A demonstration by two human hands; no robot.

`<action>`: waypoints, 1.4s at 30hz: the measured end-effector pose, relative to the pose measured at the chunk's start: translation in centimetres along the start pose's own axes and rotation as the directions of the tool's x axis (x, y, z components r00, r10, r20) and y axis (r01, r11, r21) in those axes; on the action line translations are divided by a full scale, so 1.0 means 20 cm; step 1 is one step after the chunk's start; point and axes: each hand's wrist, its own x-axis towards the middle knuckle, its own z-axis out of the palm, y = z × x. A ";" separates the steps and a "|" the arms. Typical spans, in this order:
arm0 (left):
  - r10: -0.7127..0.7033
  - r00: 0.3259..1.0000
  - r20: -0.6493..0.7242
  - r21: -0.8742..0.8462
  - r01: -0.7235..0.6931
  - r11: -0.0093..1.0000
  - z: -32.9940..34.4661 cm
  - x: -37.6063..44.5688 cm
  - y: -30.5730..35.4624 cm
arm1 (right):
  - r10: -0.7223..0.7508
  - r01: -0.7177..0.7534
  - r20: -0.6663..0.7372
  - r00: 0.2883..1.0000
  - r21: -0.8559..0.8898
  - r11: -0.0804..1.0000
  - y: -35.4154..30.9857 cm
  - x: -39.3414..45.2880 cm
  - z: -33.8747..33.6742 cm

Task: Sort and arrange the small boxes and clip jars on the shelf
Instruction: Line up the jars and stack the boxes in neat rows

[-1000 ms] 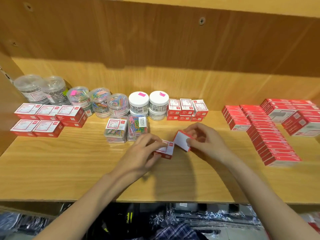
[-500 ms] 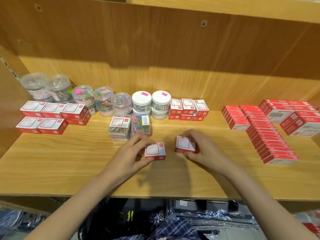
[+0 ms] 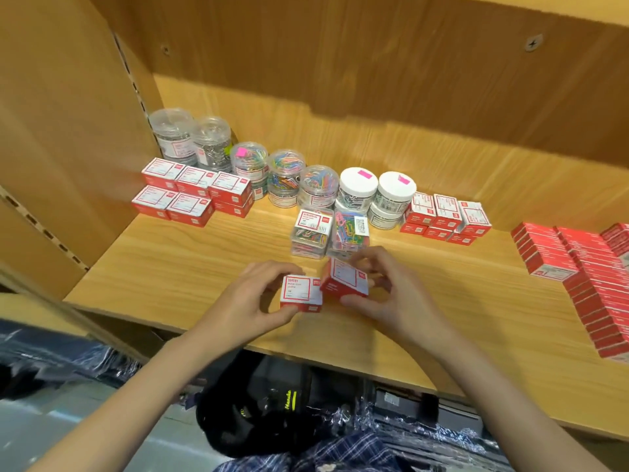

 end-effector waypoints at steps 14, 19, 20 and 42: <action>-0.181 0.983 -0.009 -0.091 0.180 0.980 -0.24 -0.13 -0.15 | -0.302 0.366 0.226 0.926 -0.343 0.865 -0.13 0.24 0.39; -0.228 0.973 -0.030 -0.041 0.226 0.973 -0.37 -0.09 -0.27 | -0.255 0.298 0.158 0.954 -0.382 0.875 -0.26 0.41 0.54; -0.222 0.974 -0.041 -0.012 0.222 0.975 -0.39 -0.07 -0.28 | -0.254 0.292 0.147 0.956 -0.404 0.867 -0.28 0.45 0.55; -0.072 0.854 -0.515 0.493 0.364 0.790 -0.53 0.02 -0.42 | -0.466 0.434 0.051 0.883 -0.465 0.772 -0.36 0.86 0.71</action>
